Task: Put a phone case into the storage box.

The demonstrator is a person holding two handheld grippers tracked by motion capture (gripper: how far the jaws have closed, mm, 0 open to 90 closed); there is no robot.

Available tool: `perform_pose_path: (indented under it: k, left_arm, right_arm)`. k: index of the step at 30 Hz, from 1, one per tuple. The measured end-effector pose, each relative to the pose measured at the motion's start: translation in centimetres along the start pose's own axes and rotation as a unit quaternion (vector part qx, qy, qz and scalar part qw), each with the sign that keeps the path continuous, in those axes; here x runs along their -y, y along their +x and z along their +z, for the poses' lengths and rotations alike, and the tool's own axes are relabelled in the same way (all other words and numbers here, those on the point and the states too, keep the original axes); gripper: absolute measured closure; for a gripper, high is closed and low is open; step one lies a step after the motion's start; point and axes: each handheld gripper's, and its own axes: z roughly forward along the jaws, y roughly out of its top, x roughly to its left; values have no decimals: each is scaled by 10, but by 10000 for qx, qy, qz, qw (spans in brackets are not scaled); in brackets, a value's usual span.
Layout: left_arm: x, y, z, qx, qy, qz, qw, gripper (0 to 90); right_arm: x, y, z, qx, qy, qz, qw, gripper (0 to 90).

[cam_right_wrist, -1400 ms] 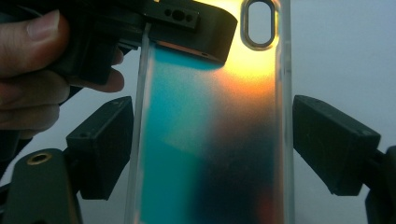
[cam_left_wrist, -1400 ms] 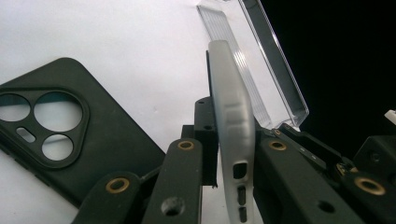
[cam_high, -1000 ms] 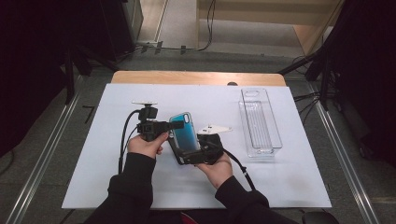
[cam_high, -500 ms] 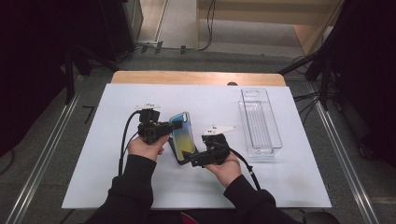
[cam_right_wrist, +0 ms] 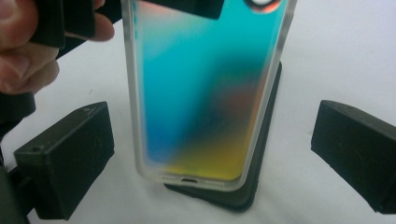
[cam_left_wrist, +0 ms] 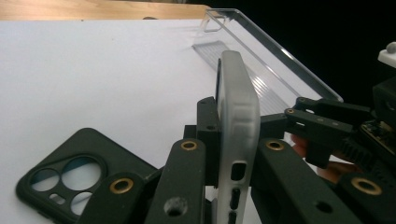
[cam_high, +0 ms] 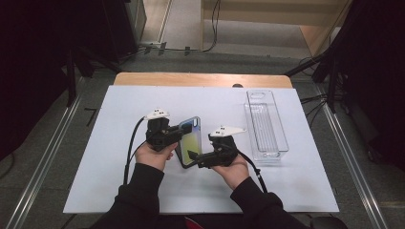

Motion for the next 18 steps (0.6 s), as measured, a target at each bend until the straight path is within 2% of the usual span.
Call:
perform_pose_path:
  k: [6, 11, 18]
  left_arm:
    - [0, -8, 3, 86, 102, -46, 9999, 855]
    - [1, -11, 4, 137, 118, -70, 9998, 854]
    - [3, -18, 8, 205, 159, -52, 9997, 852]
  right_arm:
    - [-6, 4, -2, -20, -105, 159, 9998, 0]
    - [-9, 5, -2, 69, -151, 273, 9995, 0]
    - [-11, 6, 2, 105, -158, 311, 9993, 0]
